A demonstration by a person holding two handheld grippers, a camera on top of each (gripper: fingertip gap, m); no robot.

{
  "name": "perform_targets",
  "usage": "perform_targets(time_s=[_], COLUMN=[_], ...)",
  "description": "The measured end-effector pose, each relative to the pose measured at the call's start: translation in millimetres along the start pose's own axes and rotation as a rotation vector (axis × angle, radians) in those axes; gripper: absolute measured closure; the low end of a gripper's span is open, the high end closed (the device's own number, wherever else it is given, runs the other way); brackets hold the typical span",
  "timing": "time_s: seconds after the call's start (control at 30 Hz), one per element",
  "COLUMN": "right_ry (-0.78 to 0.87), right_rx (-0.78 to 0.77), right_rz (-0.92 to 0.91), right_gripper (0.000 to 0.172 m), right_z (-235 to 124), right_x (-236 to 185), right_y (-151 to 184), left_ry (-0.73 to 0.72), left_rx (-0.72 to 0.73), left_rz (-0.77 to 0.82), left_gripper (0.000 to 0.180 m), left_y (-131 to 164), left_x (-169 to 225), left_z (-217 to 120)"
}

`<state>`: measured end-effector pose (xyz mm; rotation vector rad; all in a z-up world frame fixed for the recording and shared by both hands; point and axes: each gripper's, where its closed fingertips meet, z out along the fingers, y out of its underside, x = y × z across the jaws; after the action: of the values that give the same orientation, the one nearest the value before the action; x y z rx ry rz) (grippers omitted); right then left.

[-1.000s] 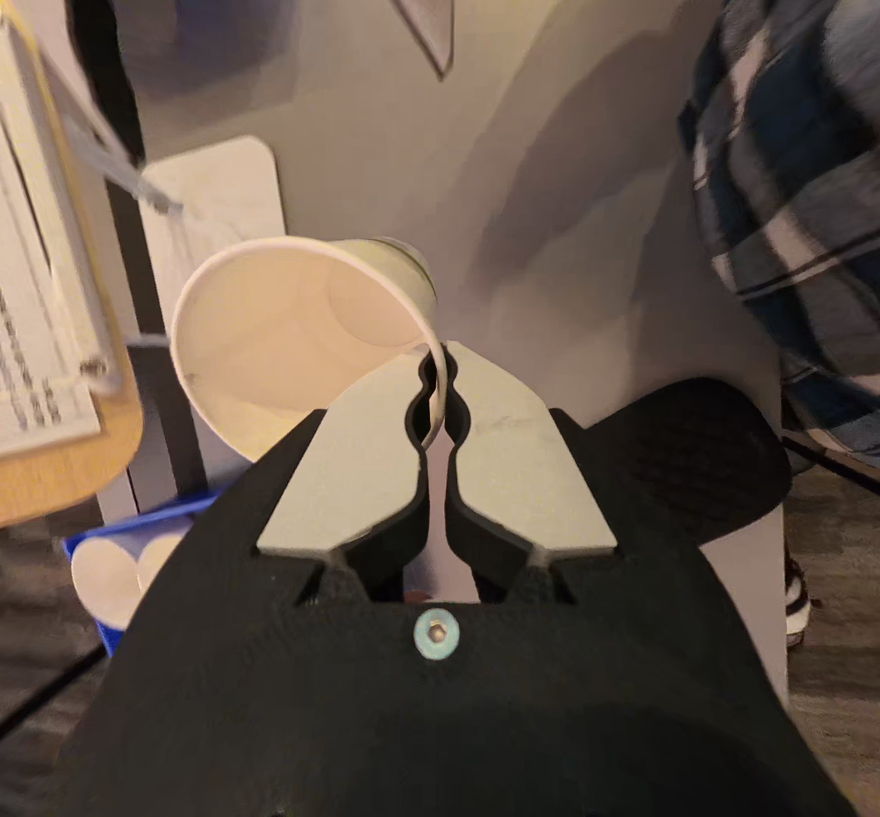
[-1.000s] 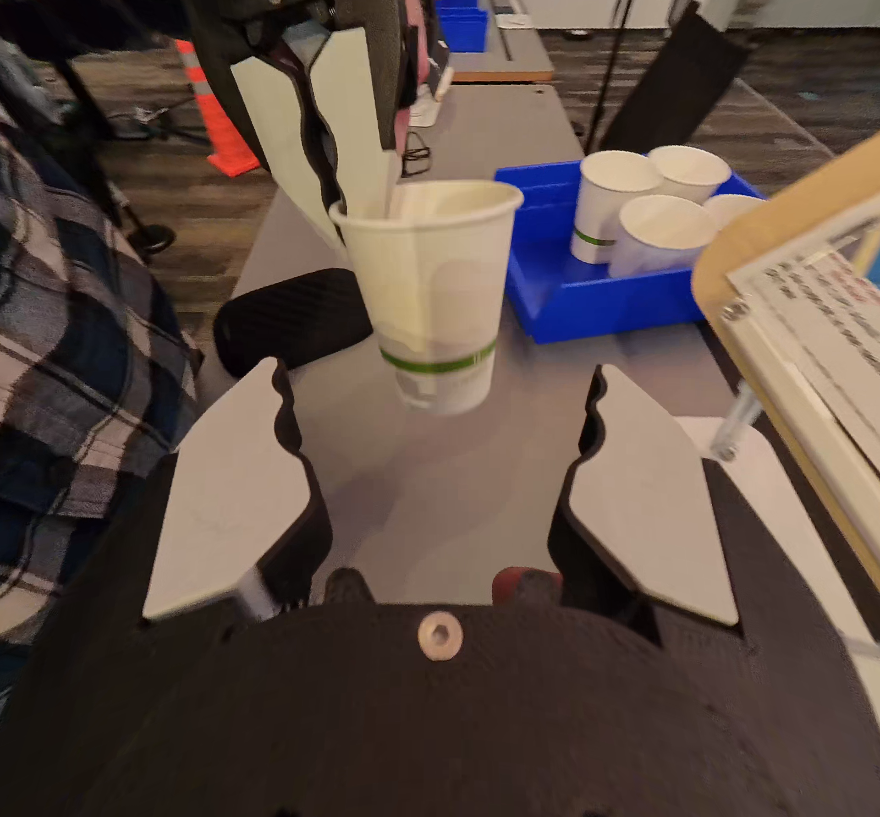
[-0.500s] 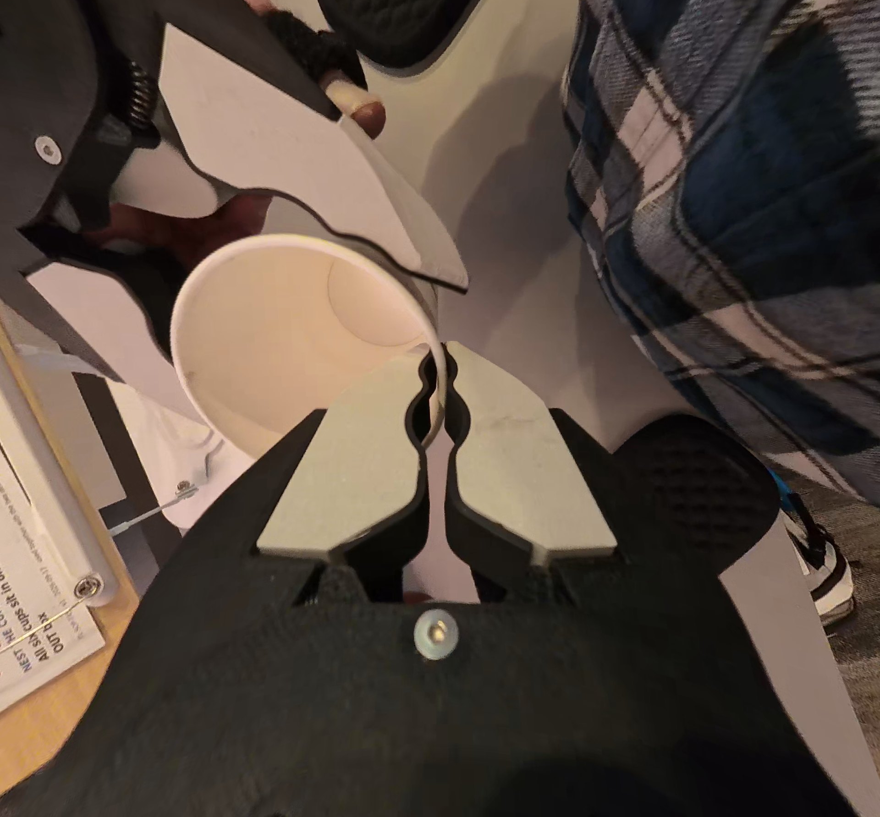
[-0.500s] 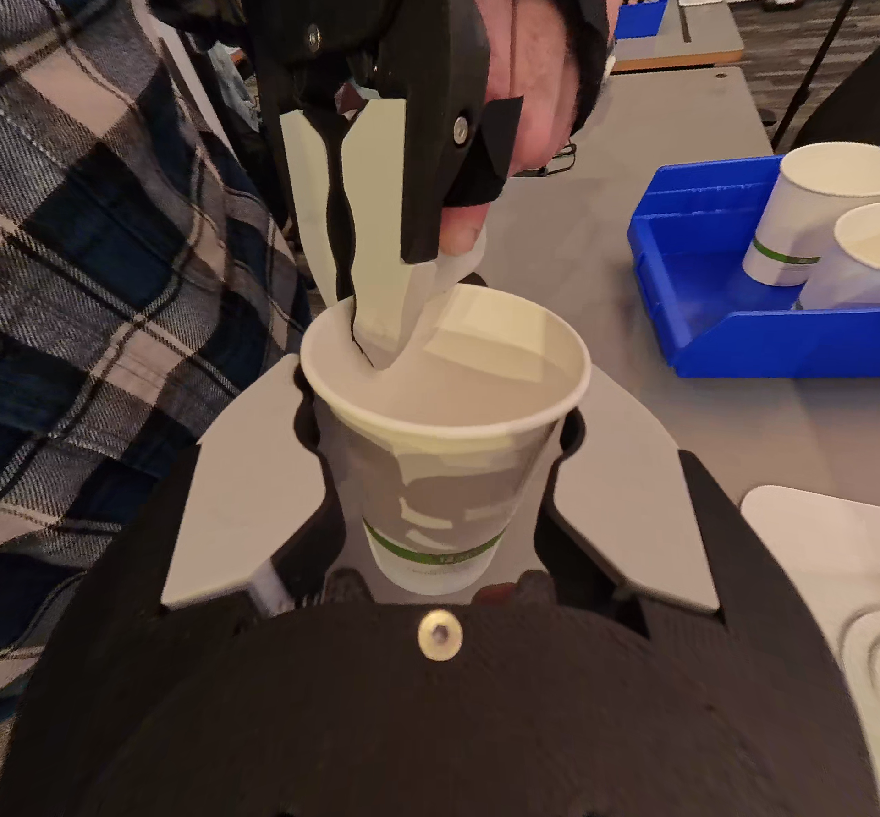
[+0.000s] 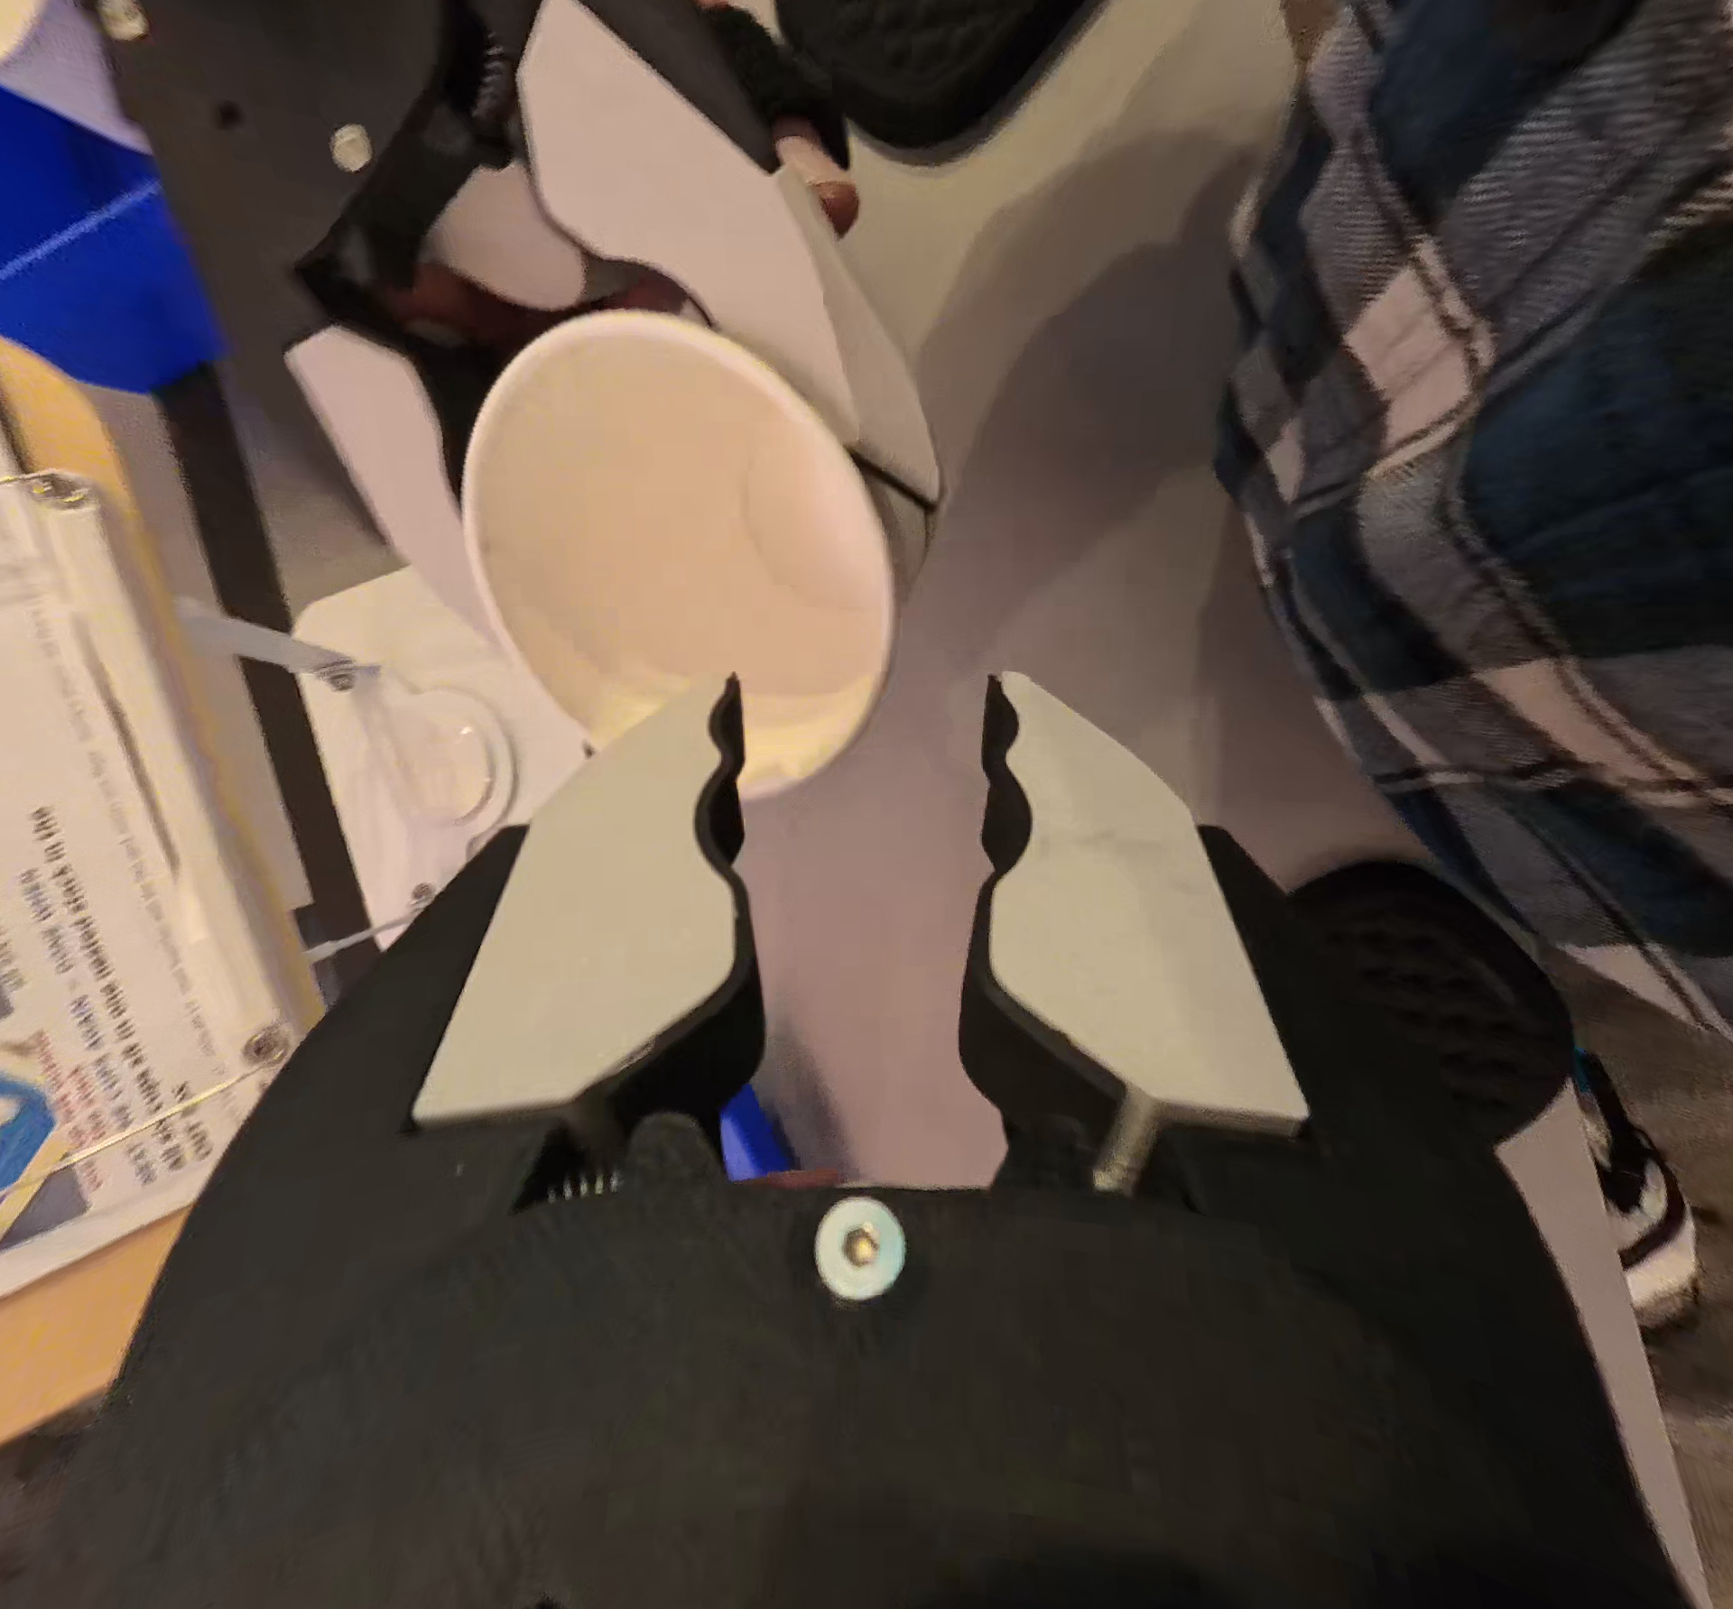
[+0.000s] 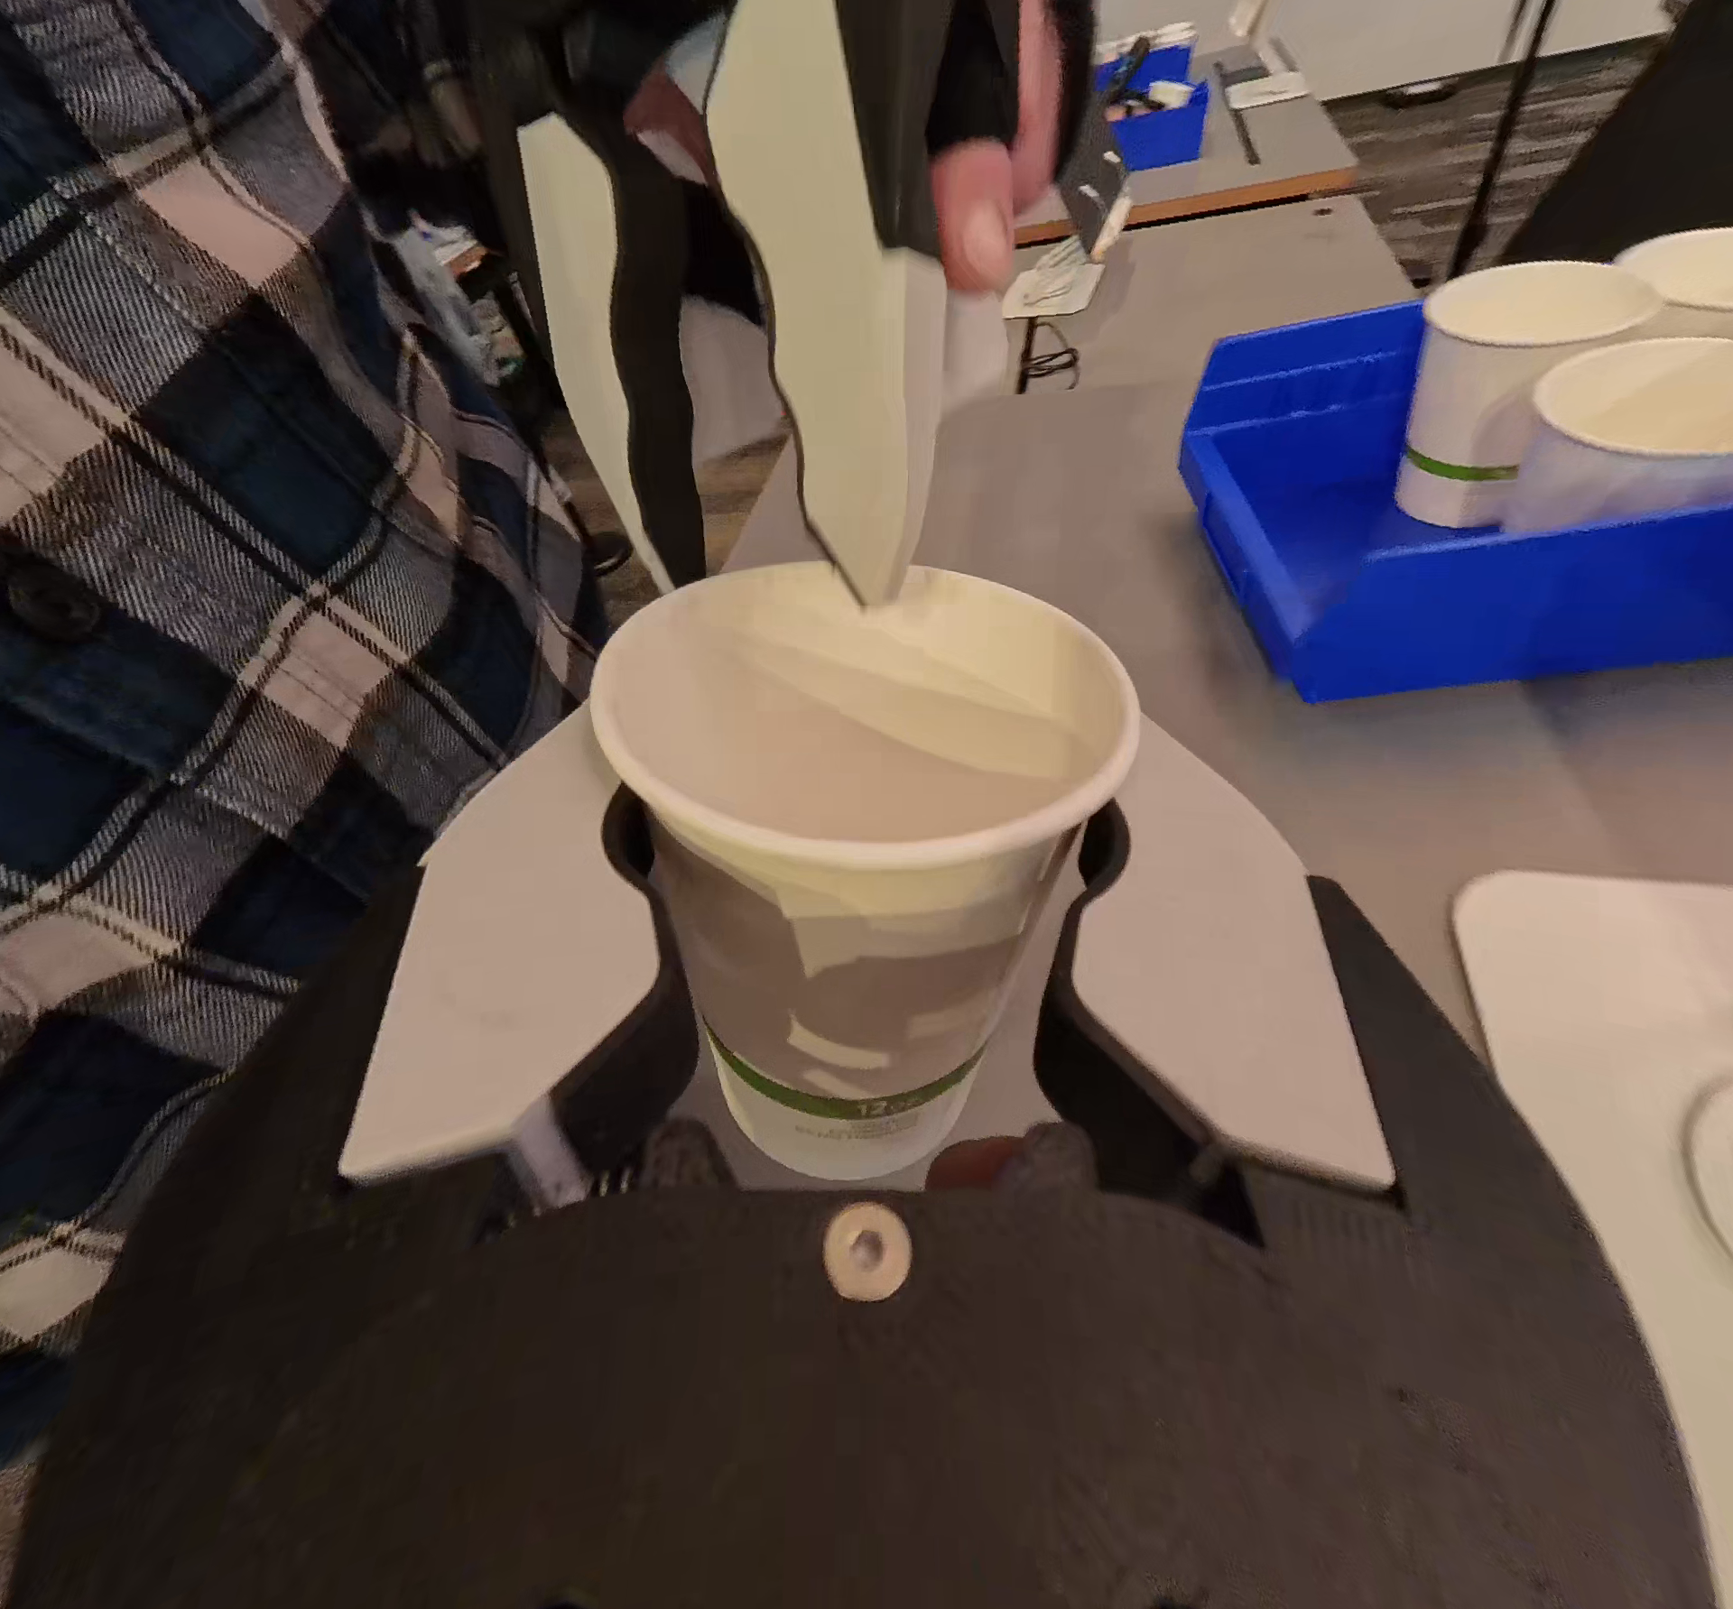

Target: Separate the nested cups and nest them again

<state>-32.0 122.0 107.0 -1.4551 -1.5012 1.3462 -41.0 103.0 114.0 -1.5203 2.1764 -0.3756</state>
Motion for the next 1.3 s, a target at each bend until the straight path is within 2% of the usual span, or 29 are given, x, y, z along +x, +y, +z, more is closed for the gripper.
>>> perform_targets(time_s=[0.1,0.2,0.47,0.63,0.8,1.1,1.3], right_ry=[0.135,0.338,0.975,1.247,1.364,1.486,1.509], right_rx=[0.042,0.089,0.240,0.348,0.375,0.329,0.207], right_rz=[0.023,0.037,0.024,0.050,0.098,0.134,0.251], right_gripper=[0.080,0.080,0.079,0.079,0.079,0.079,0.072], right_z=[-39.8,-101.5,-299.8,-380.8,-410.7,-420.6,-414.9], right_x=[23.6,58.3,138.6,167.8,191.1,214.8,228.9], right_y=[1.3,1.8,1.0,18.6,46.8,82.8,116.1], left_ry=[-0.091,-0.133,-0.093,-0.076,-0.078,-0.078,-0.077], left_rx=[0.028,0.031,-0.016,0.010,0.013,-0.002,-0.007], left_rz=[-0.065,-0.130,-0.236,-0.282,-0.311,-0.337,-0.340], left_gripper=[0.131,0.134,0.141,0.142,0.142,0.144,0.144], left_y=[7.6,23.1,56.2,56.2,60.1,69.7,72.7], left_x=[-16.2,-18.5,10.1,20.5,25.0,29.9,29.7], left_z=[-10.3,-12.5,16.2,27.9,31.4,31.9,32.4])
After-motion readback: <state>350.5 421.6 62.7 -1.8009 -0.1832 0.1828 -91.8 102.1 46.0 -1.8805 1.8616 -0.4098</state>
